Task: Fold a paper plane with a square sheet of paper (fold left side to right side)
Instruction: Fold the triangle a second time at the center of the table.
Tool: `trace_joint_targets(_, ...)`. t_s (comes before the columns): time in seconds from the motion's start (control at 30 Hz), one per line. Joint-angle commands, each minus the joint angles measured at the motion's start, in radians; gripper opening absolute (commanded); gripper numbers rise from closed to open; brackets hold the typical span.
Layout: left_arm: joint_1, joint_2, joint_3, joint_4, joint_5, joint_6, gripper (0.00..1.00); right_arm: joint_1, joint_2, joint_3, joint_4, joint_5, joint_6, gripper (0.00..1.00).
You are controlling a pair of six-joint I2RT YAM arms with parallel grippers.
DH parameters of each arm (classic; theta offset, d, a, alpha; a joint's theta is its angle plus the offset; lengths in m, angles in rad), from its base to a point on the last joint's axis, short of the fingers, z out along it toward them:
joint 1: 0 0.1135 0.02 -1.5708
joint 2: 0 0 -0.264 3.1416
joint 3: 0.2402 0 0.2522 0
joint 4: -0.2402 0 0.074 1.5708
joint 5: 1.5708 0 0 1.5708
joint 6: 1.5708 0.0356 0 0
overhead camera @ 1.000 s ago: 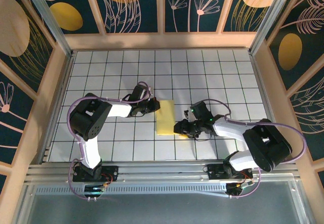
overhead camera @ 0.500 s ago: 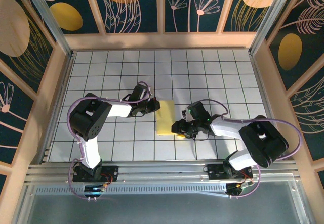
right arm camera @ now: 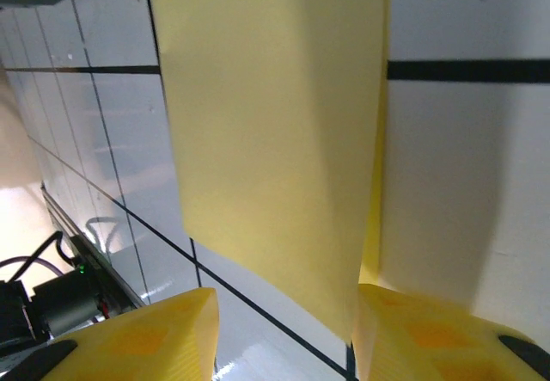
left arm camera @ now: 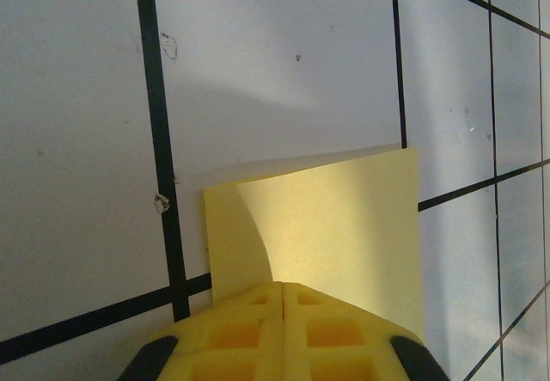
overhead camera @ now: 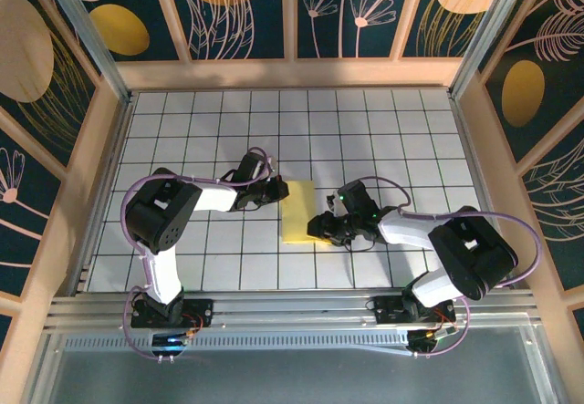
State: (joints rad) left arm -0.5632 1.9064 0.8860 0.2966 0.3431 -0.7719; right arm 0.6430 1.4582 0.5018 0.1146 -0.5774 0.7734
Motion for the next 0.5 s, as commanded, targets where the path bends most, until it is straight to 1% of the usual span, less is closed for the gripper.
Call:
trace_joint_targets(0.0,0.003,0.013,-0.030,-0.062,-0.029,-0.005,0.00,-0.010,0.010,0.007,0.045,-0.007,0.015,0.45)
trace_joint_targets(0.1,0.002,0.011,-0.030,-0.061,-0.027,-0.005,0.00,-0.018,0.015,0.000,0.058,-0.007,0.015,0.45)
trace_joint_targets(0.23,0.002,0.012,-0.029,-0.058,-0.023,-0.004,0.00,-0.035,0.028,-0.014,0.128,-0.033,0.035,0.45)
trace_joint_targets(0.47,0.000,0.007,-0.030,-0.060,-0.018,-0.004,0.00,-0.052,0.059,-0.006,0.189,-0.039,0.032,0.41)
